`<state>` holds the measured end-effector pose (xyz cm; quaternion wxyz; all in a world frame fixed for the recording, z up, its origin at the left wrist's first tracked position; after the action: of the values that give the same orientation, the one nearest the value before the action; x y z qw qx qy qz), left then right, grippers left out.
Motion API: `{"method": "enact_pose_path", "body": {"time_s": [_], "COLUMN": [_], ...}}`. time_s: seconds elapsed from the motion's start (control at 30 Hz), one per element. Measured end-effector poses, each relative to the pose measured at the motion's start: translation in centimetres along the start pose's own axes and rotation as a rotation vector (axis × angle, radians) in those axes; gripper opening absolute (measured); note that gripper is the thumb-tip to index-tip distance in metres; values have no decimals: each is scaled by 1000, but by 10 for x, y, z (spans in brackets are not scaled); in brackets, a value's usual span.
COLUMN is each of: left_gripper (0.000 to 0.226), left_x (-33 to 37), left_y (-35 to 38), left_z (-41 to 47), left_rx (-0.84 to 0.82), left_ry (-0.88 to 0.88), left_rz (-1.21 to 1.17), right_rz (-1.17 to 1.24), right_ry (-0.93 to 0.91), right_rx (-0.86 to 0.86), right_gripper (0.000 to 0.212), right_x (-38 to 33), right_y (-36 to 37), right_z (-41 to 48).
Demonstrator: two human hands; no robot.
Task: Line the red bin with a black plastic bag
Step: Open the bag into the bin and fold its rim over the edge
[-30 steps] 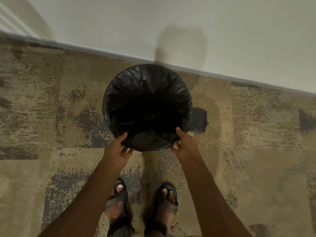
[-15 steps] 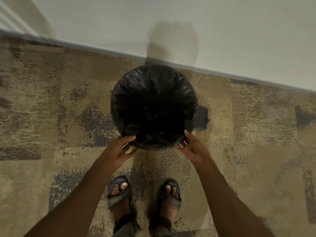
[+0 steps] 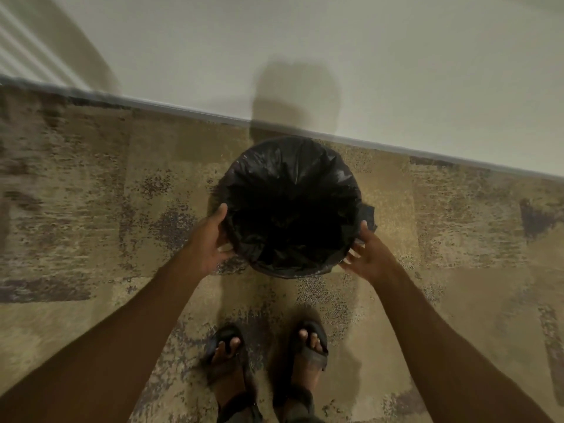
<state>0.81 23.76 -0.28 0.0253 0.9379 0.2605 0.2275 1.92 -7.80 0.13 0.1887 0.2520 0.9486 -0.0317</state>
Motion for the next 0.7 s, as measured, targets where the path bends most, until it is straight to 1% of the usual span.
{"method": "enact_pose_path", "body": {"time_s": [0.03, 0.13, 0.17, 0.23, 0.27, 0.37, 0.4, 0.47, 0.5, 0.57, 0.63, 0.67, 0.7], "left_gripper": [37, 6, 2, 5, 7, 15, 21, 32, 33, 26, 19, 19, 20], "left_x": [1, -3, -5, -7, -7, -6, -7, -8, -8, -8, -8, -8, -7], "left_y": [-2, -10, -11, -11, -9, -6, -5, -4, -4, -5, -11, -13, -17], "left_z": [3, 11, 13, 17, 18, 20, 21, 23, 23, 21, 20, 18, 18], "left_rx": [3, -12, -31, -69, -87, -123, -137, -163, -172, -172, -133, -110, -80], "left_ry": [-6, -74, -98, -125, -133, -138, -139, -143, -144, -138, -136, -139, -131], "left_rz": [15, -37, -65, -105, -121, -152, -150, -135, -123, -97, -35, 19, 81], "right_rz": [-16, -3, 18, 65, 86, 155, 162, 144, 125, 71, 13, -25, -73], "right_ry": [6, 12, 13, 5, -8, -32, -44, -80, -96, -102, -78, -61, -51], "right_rx": [-2, -2, -28, -98, -138, -237, -258, -263, -253, -233, -218, -202, -178], "right_gripper": [32, 17, 15, 15, 19, 40, 42, 35, 29, 21, 15, 14, 17], "right_x": [0, 1, 2, 2, 2, 4, 5, 8, 9, 10, 11, 11, 9], "right_y": [2, 0, 0, -1, -1, -1, -1, -5, -7, -9, -15, -19, -22], "right_z": [2, 9, 10, 14, 15, 22, 24, 26, 25, 22, 19, 18, 16]}}
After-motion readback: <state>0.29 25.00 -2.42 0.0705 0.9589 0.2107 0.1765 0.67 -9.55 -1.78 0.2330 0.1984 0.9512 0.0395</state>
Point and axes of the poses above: each hand's wrist, its own z-axis towards the middle knuckle, its own y-axis out of the palm, x = y × z, the point moved 6 cm from there along z, towards the middle knuckle, and after that the axes turned 1 degree about z, right-handed, at the moved point
